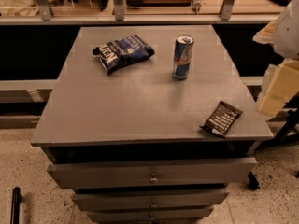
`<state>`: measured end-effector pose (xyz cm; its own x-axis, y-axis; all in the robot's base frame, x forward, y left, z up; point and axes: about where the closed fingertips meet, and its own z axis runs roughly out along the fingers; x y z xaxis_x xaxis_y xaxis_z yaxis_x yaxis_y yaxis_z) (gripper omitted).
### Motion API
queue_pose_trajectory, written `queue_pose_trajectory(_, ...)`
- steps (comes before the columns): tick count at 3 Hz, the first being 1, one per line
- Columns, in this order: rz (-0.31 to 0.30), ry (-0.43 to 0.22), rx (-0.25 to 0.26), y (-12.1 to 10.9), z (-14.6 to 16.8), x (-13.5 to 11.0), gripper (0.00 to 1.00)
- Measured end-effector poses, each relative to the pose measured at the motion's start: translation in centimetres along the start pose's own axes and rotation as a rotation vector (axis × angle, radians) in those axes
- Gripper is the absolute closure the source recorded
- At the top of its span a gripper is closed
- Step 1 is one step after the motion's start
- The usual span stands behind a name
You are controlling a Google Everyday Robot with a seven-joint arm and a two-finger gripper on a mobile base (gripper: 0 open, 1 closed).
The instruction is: Pick redbull can
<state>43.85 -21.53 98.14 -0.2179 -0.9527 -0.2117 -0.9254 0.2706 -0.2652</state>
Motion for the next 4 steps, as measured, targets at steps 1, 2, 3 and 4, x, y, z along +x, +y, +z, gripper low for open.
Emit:
queue_pose_trajectory(1,0.0,0.0,0.0,0.0,0.0,0.0,0.0)
queue_pose_trajectory(2,0.01,-0.03,0.03,-0.4,-2.1,-0.4,0.0)
queue_pose_trajectory(3,0.048,-0.088,0.109,-3.7,-4.2,-2.0,0.0)
queue_pose_trajectory(4,0.088,-0.136,0.148,-7.9,-3.8,-3.8,0.0)
